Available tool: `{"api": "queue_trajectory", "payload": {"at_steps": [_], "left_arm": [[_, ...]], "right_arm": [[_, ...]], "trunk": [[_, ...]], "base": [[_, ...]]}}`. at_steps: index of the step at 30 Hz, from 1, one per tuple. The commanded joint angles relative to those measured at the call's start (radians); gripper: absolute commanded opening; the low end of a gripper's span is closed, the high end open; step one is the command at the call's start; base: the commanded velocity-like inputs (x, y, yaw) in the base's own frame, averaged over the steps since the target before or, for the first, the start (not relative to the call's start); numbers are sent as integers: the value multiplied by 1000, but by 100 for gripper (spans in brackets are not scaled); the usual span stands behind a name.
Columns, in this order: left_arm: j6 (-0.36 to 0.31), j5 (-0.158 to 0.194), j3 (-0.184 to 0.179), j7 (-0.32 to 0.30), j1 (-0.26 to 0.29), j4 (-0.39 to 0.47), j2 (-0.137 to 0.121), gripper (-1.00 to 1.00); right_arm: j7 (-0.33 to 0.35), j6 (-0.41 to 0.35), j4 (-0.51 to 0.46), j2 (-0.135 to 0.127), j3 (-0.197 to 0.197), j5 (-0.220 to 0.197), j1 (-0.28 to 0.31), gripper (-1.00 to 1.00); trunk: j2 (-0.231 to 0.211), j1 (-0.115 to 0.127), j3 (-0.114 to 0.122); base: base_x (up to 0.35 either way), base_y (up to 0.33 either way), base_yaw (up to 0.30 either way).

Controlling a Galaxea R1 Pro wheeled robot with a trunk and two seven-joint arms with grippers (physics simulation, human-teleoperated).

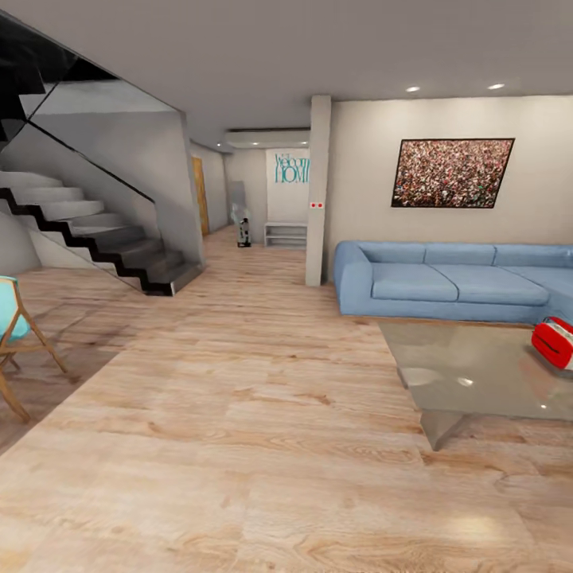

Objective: Turn on the radio receiver that's on the table in the living room.

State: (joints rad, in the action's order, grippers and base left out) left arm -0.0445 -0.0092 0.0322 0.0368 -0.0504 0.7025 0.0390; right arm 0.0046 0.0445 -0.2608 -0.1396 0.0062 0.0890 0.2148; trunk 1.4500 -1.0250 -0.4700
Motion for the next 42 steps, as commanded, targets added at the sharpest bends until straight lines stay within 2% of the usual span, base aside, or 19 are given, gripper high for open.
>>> {"api": "queue_trajectory", "payload": {"at_steps": [1, 15, 27, 33, 42], "left_arm": [[0, 0, 0, 0, 0, 0, 0, 100], [0, 0, 0, 0, 0, 0, -1, 100], [-1, -1, 0, 19, 0, 0, -1, 100], [0, 0, 0, 49, 1, 0, -1, 100], [17, 0, 2, 50, 0, 0, -1, 100]], "right_arm": [[0, 0, 0, 0, 0, 0, 0, 100], [0, 0, 0, 0, 0, 0, 0, 100], [0, 0, 0, 0, 0, 0, 0, 100], [0, 0, 0, 0, 0, 0, 0, 100], [0, 0, 0, 0, 1, 0, 0, 100]], "trunk": [[0, 0, 0], [0, 0, 0], [0, 0, 0], [0, 0, 0], [0, 0, 0]], "base": [[0, 0, -279], [14, -13, -279], [217, -215, -277], [238, -244, -75], [238, -251, -2]]}}
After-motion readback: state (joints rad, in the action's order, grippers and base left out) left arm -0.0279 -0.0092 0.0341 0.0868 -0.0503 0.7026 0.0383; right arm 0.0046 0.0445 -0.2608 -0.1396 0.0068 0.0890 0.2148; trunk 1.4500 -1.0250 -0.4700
